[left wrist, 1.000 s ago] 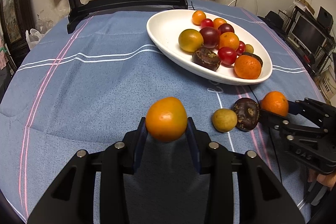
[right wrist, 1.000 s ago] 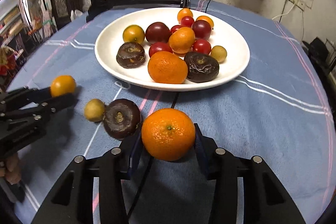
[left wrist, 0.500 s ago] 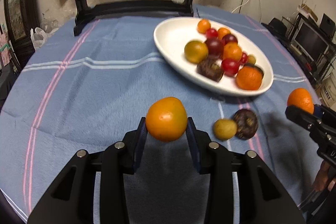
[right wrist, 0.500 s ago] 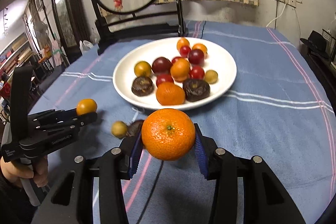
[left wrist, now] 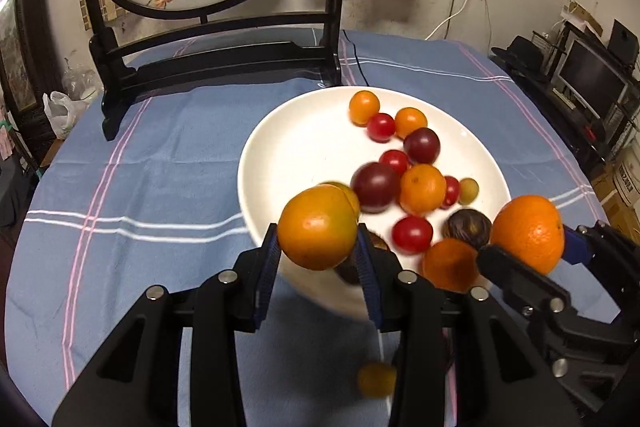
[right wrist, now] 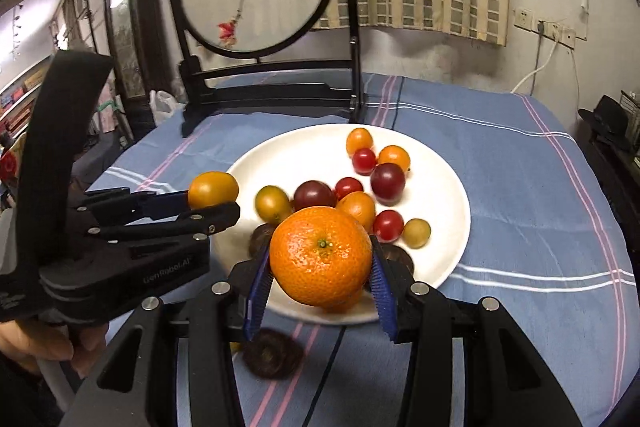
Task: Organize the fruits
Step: 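Carry the orange and mandarin over the plate and open both tools, then grasp the last brown passion fruit with the right tool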
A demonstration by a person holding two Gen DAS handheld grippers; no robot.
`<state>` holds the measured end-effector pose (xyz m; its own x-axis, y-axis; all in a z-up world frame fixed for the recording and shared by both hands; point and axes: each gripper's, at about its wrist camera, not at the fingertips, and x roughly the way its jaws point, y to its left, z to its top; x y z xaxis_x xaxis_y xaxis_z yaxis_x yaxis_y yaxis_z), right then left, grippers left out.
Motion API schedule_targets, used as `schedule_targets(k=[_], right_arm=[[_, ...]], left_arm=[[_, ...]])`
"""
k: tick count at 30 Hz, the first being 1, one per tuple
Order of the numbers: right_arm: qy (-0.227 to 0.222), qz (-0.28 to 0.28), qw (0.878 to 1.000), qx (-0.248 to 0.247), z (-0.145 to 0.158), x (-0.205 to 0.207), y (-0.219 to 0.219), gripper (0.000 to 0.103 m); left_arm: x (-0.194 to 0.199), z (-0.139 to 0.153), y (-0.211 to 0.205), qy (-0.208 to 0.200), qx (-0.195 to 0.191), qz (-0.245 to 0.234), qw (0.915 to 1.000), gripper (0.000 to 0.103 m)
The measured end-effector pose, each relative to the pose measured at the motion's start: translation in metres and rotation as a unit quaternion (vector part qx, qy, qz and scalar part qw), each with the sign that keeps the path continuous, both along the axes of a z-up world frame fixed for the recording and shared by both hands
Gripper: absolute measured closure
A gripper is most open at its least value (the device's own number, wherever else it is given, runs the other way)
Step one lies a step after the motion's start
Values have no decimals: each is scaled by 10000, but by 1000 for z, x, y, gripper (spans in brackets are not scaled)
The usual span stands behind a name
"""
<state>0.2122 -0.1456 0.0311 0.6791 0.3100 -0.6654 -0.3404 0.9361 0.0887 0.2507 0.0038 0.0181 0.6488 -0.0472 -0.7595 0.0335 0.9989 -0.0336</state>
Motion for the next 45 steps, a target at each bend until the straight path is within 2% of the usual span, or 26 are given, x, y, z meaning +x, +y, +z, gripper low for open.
schedule_targets(k=[6,8,9,10,11,15,21,23,29,36,41,45], right_arm=[[245,-258,9992,200,-19,25,-10,56],[316,-312,9985,332,-23,29,-14,47],[278,-422,9980,390,-24,27,-18,41],[228,-435,9978,442,-22,26,-21,40],[196,-413,9979,467,-21,23,-24,39],[231,-462,9968,617,-19,17,-37,37],[325,-507,9958,684,-21,4,-48,36],[335,-465,9960,687,-21,-4,-48,36],[222,-69,9995,206,-22,-34,-31,36],[540,557,9964,-351,-43,-57,1,36],[710,673,9931,-640,-54,-64,13,36],[837,667,9914,-757,-63,-66,18,36]], left_arm=[[30,-11,-1,112,-42,128,9998,66],[35,-14,-4,122,-4,111,9999,57],[35,-14,-5,94,-7,97,9999,46],[33,-14,-5,65,-13,78,9999,38],[31,-15,-6,39,-26,52,10000,36],[16,-13,-6,-128,46,49,9999,35],[-15,-3,0,-304,14,148,9994,22],[-27,-1,3,-345,-52,171,9992,21],[-55,-6,15,-269,-211,267,9991,17],[-74,-29,25,-205,17,338,9992,15],[-74,-31,33,-225,51,387,9990,15],[-70,-33,44,-63,-146,503,9986,15]])
